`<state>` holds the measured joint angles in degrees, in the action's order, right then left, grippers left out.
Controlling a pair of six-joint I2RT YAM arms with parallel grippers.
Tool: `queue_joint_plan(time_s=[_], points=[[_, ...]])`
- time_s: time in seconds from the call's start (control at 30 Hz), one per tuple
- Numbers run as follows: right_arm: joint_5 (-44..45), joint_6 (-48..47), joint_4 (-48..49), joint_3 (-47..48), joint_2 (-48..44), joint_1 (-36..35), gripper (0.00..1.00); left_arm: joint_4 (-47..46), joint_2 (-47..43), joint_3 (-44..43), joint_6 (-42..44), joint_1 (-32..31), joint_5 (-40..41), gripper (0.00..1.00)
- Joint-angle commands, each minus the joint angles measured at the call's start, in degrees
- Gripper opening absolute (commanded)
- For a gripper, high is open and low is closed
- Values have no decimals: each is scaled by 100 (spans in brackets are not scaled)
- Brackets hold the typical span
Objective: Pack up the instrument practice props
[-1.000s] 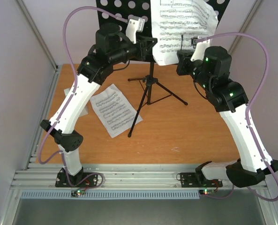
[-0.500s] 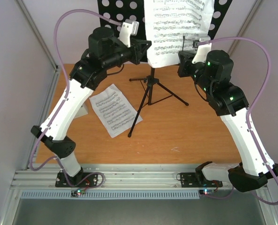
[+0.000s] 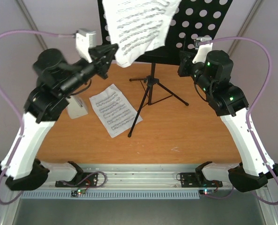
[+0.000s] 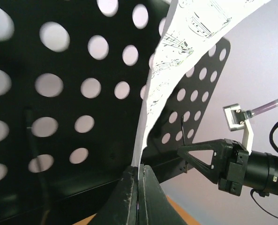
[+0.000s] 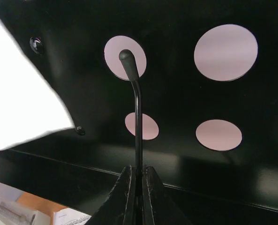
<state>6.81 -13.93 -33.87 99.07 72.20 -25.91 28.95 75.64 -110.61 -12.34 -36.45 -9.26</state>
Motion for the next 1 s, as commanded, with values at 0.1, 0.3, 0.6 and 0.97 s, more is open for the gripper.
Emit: queue_joint_plan(time_s=[0.1, 0.3, 0.6, 0.97], points=[[31, 132, -26, 55, 41, 27, 1, -244, -1252, 704, 494, -10, 1254, 0], [-23, 197, -23, 104, 134, 30, 1, 233, -1862, 1012, 608, -8, 1578, 1], [118, 233, -50, 76, 145, 31, 3, 592, -2477, 1629, 517, -12, 1565, 1], [187, 169, -109, 37, 80, 31, 33, 860, -2735, 2092, 236, -11, 1111, 0]])
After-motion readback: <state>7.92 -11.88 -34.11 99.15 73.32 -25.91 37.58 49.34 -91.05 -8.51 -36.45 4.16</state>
